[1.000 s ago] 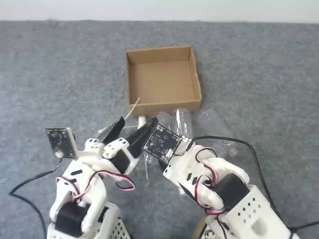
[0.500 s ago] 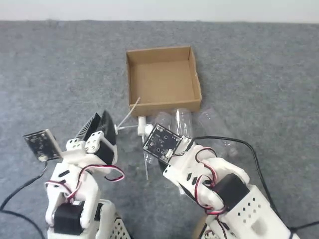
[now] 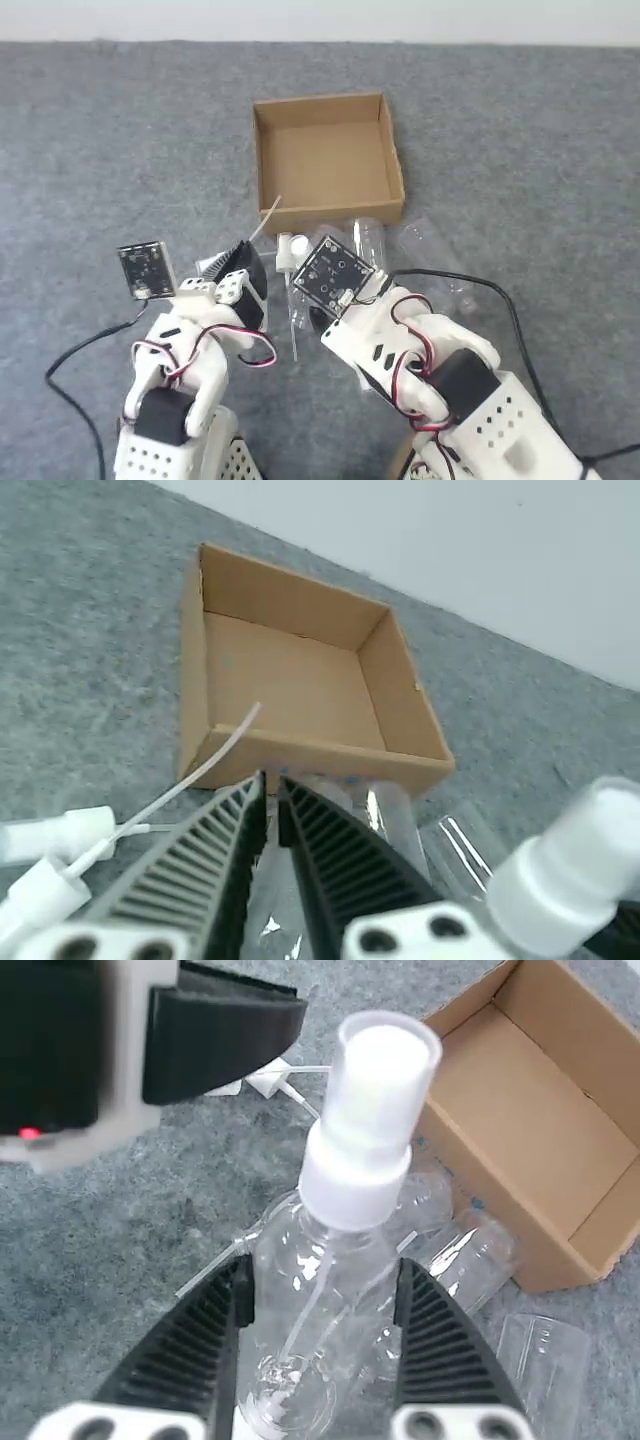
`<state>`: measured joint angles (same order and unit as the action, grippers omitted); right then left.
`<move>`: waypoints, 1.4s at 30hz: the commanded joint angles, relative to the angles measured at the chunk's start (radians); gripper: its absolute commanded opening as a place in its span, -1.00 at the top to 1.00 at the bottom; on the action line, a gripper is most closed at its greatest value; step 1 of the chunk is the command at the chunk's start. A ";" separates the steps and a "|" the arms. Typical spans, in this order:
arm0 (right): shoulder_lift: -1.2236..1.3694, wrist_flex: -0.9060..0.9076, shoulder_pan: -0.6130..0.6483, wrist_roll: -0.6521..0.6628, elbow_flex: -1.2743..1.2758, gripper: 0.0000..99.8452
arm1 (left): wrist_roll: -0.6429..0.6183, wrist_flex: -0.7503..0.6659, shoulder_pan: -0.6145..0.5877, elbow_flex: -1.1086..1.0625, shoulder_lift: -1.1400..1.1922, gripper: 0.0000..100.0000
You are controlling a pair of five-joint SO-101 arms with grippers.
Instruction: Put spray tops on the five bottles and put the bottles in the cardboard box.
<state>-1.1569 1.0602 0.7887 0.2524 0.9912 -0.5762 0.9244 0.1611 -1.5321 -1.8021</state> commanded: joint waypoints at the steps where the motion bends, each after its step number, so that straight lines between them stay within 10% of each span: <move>1: -0.036 -0.016 0.050 -0.011 -0.011 0.86 | 0.017 -0.038 0.060 0.016 -0.017 0.97; 22: -0.031 -0.076 0.068 -0.009 0.051 0.86 | 0.017 -0.028 0.176 0.059 -0.017 0.97; 42: -0.038 -0.074 0.067 -0.017 0.048 0.86 | 0.011 -0.008 -0.210 0.031 -0.017 0.97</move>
<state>-1.1569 1.0065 0.8531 0.2478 1.0510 -0.5762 0.9260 -0.0292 -1.5321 -1.8021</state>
